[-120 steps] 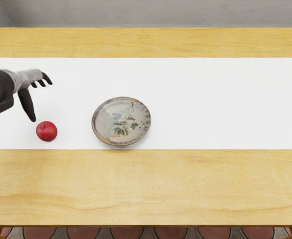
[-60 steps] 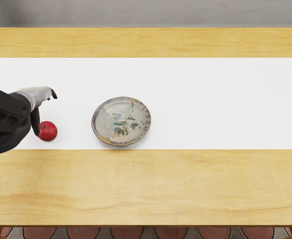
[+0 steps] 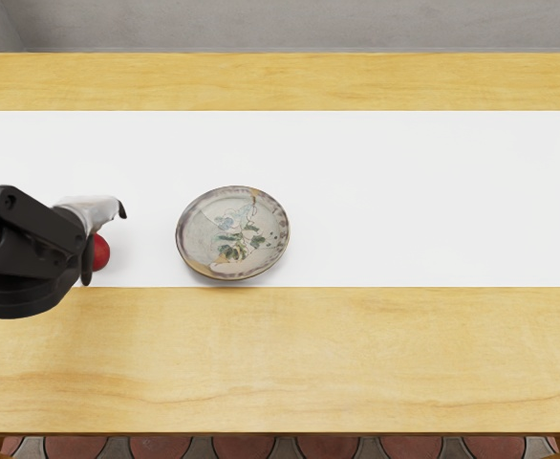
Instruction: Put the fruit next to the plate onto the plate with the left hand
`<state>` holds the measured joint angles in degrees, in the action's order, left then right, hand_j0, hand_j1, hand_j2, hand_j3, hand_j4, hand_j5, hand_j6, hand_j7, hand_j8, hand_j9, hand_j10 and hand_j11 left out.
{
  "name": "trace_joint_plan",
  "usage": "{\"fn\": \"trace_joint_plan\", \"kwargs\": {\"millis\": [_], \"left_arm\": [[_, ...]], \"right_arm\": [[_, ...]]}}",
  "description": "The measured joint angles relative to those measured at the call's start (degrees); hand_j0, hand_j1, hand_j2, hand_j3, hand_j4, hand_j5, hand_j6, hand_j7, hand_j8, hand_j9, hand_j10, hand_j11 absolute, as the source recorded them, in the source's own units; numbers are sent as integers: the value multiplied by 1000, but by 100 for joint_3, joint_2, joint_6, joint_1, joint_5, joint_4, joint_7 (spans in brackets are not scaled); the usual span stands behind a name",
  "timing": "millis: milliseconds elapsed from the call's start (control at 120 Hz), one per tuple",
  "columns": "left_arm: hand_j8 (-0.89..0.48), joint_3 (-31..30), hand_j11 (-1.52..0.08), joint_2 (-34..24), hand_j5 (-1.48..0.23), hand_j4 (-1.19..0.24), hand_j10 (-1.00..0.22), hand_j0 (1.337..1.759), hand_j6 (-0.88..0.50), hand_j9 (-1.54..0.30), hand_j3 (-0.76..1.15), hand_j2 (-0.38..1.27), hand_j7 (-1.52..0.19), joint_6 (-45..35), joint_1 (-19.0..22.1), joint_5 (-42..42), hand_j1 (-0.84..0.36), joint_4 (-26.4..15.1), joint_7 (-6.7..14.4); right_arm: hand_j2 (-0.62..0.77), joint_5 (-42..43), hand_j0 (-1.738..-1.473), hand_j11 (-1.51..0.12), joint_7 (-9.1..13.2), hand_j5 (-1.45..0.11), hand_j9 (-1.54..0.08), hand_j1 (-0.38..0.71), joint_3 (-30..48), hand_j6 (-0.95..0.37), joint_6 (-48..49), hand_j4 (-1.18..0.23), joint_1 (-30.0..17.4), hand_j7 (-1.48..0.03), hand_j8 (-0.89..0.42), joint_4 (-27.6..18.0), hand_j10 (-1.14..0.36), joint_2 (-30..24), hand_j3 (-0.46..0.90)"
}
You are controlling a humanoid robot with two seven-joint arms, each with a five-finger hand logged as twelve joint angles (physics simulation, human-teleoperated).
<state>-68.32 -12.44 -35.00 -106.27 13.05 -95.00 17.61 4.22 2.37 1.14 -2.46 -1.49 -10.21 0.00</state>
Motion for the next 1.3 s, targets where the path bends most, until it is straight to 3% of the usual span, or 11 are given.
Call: {"fn": "trace_joint_plan", "kwargs": {"millis": [308, 542, 1300], "left_arm": [[-252, 22, -327, 233, -327, -252, -252, 1658, -252, -327, 0, 51, -327, 0, 268, -4, 47, 360, -36], [-264, 18, -342, 252, -342, -264, -264, 1658, -264, -342, 0, 53, -342, 0, 321, -4, 33, 397, -49], [-434, -112, -566, 76, -566, -434, -434, 1658, -434, -566, 0, 104, -566, 0, 379, -3, -165, 427, -57]], "right_arm": [[-5, 0, -1658, -34, 0, -34, -34, -318, 0, -26, 0, -26, 0, -34, -26, 1, -26, 0, 0], [-5, 0, -1658, -34, 0, -34, -34, -318, 0, -26, 0, -26, 0, -34, -26, 0, -26, 0, 0], [-5, 0, -1658, -34, 1, -34, -34, -318, 0, -26, 0, -26, 0, -34, -26, 0, -26, 0, 0]]}}
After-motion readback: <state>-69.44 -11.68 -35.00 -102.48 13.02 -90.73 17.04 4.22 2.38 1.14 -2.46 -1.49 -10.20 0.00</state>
